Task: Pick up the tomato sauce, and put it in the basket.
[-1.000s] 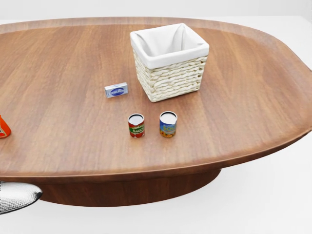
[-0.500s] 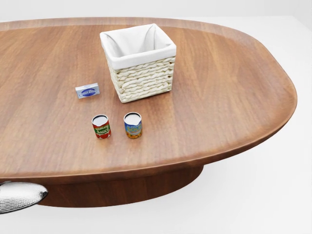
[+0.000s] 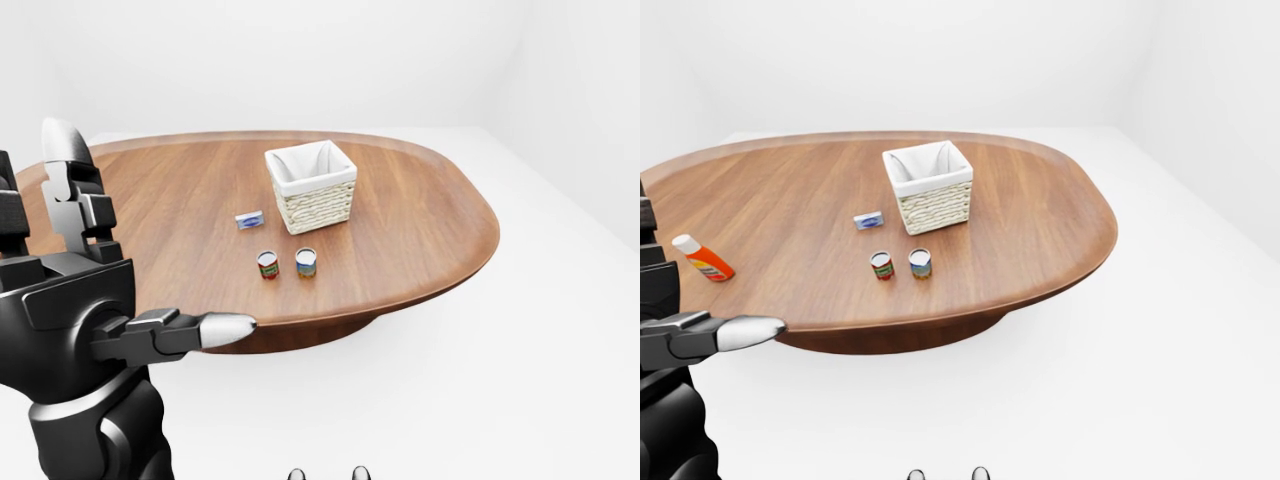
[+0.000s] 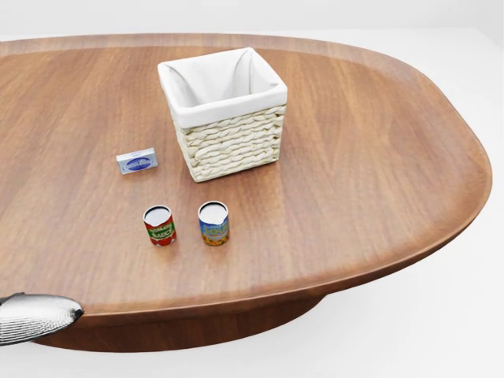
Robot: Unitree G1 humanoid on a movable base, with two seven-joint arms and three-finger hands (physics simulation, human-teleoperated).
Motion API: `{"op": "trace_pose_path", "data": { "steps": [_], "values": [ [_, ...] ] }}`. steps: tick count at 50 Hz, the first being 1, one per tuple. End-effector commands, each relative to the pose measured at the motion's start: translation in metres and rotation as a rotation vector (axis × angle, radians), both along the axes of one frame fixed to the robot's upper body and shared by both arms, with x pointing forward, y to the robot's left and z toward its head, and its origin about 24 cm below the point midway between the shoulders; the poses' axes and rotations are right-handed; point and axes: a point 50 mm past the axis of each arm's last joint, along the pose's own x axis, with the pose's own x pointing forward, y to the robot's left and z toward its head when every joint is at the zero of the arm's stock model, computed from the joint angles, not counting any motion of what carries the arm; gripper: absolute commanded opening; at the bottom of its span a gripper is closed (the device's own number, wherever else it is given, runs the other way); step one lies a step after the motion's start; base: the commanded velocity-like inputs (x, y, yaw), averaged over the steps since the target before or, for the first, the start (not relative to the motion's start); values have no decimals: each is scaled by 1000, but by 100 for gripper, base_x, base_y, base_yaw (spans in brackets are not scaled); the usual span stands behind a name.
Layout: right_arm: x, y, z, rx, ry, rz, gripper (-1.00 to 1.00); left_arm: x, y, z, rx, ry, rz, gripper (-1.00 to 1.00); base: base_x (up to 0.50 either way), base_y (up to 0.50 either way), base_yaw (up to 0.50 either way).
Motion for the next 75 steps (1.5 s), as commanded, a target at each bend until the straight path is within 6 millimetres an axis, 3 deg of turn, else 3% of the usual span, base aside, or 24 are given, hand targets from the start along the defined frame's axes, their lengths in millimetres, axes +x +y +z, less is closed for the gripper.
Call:
{"op": "trace_pose_path", "data": {
  "steps": [1,9,60,75],
  "values": [
    [-3,-1,-1,7,-31,10,100,0,0,0,1,3,1,100,41,0,0],
    [-5,1,0,-5,-54,14,100,7,-1,-8,4,55,-4,100,41,0,0],
    [-7,-2,-2,16,-82,27,100,6,-2,-8,6,51,-4,100,41,0,0],
    [-6,-2,-2,19,-78,26,100,7,-2,-9,11,58,-5,100,4,0,0]
  ]
}}
